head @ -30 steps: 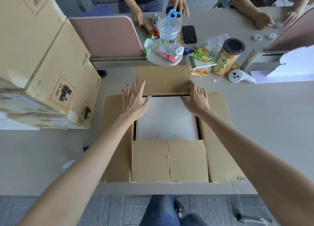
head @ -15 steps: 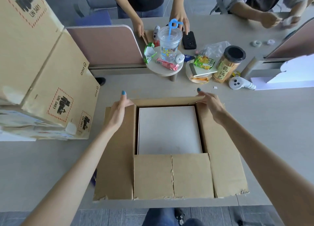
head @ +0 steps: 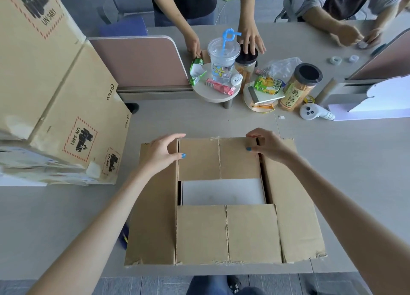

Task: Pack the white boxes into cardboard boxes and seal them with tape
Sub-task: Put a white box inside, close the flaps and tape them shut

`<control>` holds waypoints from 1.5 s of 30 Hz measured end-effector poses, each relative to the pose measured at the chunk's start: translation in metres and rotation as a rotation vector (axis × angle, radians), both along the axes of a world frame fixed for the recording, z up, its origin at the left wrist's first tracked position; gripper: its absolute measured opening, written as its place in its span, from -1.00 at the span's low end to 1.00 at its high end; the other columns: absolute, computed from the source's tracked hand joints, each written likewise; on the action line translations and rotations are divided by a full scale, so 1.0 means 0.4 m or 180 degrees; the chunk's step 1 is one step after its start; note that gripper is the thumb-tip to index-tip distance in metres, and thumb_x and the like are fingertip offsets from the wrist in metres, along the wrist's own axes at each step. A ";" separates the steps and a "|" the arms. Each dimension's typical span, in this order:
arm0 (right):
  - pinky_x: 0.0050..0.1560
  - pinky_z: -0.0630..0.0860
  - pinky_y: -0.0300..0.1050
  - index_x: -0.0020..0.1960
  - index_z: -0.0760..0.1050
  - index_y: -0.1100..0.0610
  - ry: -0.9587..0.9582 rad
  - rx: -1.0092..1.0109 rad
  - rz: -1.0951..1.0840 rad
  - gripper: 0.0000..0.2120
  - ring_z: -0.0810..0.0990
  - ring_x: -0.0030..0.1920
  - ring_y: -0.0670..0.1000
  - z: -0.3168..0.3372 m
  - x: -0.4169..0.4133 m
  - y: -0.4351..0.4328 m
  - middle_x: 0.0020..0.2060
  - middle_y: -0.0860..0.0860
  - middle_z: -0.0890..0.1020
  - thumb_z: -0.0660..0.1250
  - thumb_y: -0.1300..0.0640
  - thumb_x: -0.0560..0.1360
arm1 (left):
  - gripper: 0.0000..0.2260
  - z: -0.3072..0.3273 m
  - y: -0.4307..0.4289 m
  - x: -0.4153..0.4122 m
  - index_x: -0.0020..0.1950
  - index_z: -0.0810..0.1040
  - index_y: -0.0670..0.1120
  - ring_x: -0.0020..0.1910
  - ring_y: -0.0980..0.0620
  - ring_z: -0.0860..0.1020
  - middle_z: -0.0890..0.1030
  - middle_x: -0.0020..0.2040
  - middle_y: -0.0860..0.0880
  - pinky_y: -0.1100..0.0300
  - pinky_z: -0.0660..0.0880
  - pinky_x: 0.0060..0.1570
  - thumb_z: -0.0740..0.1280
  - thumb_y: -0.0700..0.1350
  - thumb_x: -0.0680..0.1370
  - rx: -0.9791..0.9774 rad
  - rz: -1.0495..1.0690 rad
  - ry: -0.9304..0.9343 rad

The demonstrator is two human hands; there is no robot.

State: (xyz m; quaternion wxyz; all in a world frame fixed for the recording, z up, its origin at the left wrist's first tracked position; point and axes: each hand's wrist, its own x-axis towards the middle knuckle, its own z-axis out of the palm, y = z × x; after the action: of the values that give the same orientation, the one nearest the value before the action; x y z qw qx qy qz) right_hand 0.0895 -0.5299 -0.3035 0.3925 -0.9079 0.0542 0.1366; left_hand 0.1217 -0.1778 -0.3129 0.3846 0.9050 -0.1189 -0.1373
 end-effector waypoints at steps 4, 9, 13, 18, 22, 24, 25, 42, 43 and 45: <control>0.17 0.45 -0.04 0.23 0.51 0.07 -0.0053 -0.0583 0.0224 -0.60 0.54 0.20 0.06 0.016 0.003 0.022 0.17 0.01 0.61 0.43 0.23 0.42 | -0.47 0.013 -0.009 0.000 0.36 0.43 0.17 0.33 0.07 0.42 0.52 0.25 0.24 -0.02 0.27 0.41 0.50 -0.04 0.44 0.0361 0.0066 -0.0132; 0.23 0.32 -0.07 0.20 0.46 0.08 -0.0223 -0.1687 0.0381 -0.56 0.52 0.18 0.05 0.056 0.006 0.018 0.14 -0.02 0.56 0.46 -0.08 0.42 | -0.52 0.049 0.030 0.018 0.25 0.52 0.04 0.30 -0.03 0.42 0.54 0.21 0.04 0.00 0.06 0.45 0.22 0.33 0.51 0.1638 -0.0082 -0.0307; 0.23 0.31 -0.03 0.09 0.51 0.09 -0.0272 -0.2454 0.0483 -0.49 0.51 0.13 0.06 0.090 0.016 0.017 0.08 0.03 0.55 0.40 -0.31 0.39 | -0.67 0.095 0.058 0.039 0.01 0.61 -0.01 0.09 -0.03 0.51 0.57 -0.06 0.04 0.02 0.14 0.39 0.23 0.22 0.59 0.2112 -0.0074 -0.0544; 0.21 0.32 -0.05 0.08 0.54 0.11 -0.0065 -0.2795 0.0691 -0.52 0.48 0.18 0.09 0.142 0.035 0.041 0.12 0.06 0.55 0.36 -0.28 0.44 | -0.81 0.188 0.024 0.057 -0.14 0.62 -0.01 -0.04 -0.02 0.55 0.53 -0.17 0.07 0.14 0.27 -0.02 0.33 0.07 0.54 0.2467 -0.0222 -0.0828; 0.24 0.31 -0.06 0.16 0.56 0.10 0.0162 -0.3078 0.0728 -0.47 0.42 0.28 0.10 0.168 0.046 0.055 0.22 0.09 0.51 0.34 -0.31 0.44 | -0.86 0.257 -0.011 0.071 -0.12 0.61 -0.03 -0.04 -0.06 0.59 0.65 -0.07 0.01 0.19 0.37 -0.16 0.34 0.01 0.51 0.2976 -0.0161 -0.0847; 0.27 0.31 -0.05 0.21 0.54 0.10 0.0358 -0.3134 0.0666 -0.40 0.42 0.30 0.11 0.174 0.050 0.063 0.26 0.10 0.50 0.32 -0.36 0.43 | -0.87 0.283 -0.028 0.074 -0.10 0.60 -0.07 -0.09 -0.11 0.59 0.65 -0.08 -0.05 0.17 0.43 -0.14 0.36 -0.02 0.49 0.3037 -0.0141 -0.0809; 0.27 0.30 -0.06 0.22 0.53 0.10 0.0431 -0.3155 0.0652 -0.38 0.43 0.30 0.10 0.176 0.050 0.068 0.25 0.09 0.51 0.30 -0.38 0.43 | -0.88 0.293 -0.039 0.073 -0.08 0.61 -0.09 -0.13 -0.12 0.57 0.65 -0.08 -0.07 0.16 0.43 -0.15 0.37 -0.05 0.48 0.2968 -0.0130 -0.0801; 0.07 0.36 -0.11 0.02 0.56 0.09 -0.0076 -0.3430 0.0228 -0.75 0.52 0.09 0.06 0.232 0.015 0.015 0.00 0.00 0.57 0.31 -0.06 0.47 | -0.76 0.235 -0.330 0.010 0.15 0.44 -0.19 0.09 -0.18 0.60 0.61 0.11 -0.18 0.08 0.47 -0.06 0.34 -0.23 0.50 0.2337 -0.0050 -0.0754; 0.03 0.38 -0.10 -0.02 0.54 0.11 -0.0146 -0.3294 0.0181 -0.80 0.53 0.03 0.07 0.238 0.010 0.019 -0.04 0.00 0.57 0.33 0.01 0.45 | -0.75 0.217 -0.346 0.003 0.18 0.43 -0.18 0.10 -0.16 0.60 0.60 0.13 -0.17 0.08 0.48 -0.02 0.34 -0.18 0.53 0.2348 -0.0035 -0.0779; -0.13 0.39 -0.13 -0.08 0.49 0.14 -0.0301 -0.3061 0.0135 -0.88 0.51 -0.11 0.07 0.254 0.005 0.032 -0.07 0.03 0.59 0.33 0.12 0.44 | -0.73 0.186 -0.365 -0.011 0.23 0.40 -0.16 0.11 -0.16 0.59 0.57 0.15 -0.16 0.07 0.47 0.00 0.27 -0.07 0.60 0.2335 0.0035 -0.0872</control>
State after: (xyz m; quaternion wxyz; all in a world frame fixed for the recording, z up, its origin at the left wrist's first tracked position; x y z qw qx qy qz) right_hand 0.0914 -0.5171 -0.2017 -0.0725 -0.9926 0.0749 0.0626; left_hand 0.1174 -0.3237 -0.2386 0.0169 0.9930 -0.1072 -0.0465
